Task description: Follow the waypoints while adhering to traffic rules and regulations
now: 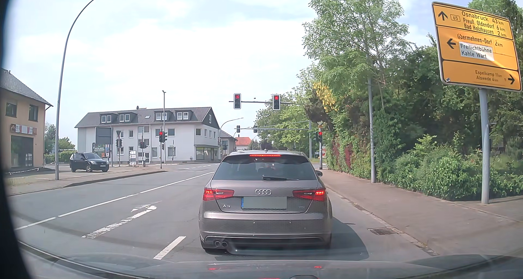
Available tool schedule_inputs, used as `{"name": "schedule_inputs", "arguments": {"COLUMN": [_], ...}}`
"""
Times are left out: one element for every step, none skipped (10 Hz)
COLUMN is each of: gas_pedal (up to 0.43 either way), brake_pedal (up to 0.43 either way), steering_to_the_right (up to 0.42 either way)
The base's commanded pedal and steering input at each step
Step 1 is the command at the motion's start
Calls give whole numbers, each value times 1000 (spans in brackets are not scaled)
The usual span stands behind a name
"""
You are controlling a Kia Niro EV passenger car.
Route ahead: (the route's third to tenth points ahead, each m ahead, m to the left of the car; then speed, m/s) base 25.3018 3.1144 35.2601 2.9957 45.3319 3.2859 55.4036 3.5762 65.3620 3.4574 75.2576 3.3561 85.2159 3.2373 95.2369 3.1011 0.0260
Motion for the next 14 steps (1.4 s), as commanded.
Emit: {"name": "schedule_inputs", "arguments": {"gas_pedal": [0,0,0,0,0,0,0,0,0,0,0,0,0,0], "brake_pedal": [0,0,0,0,0,0,0,0,0,0,0,0,0,0], "steering_to_the_right": [-5,-5,-4,-5,-4,-5,-4,-5,-5,-5,-5,-4,-5,-5]}}
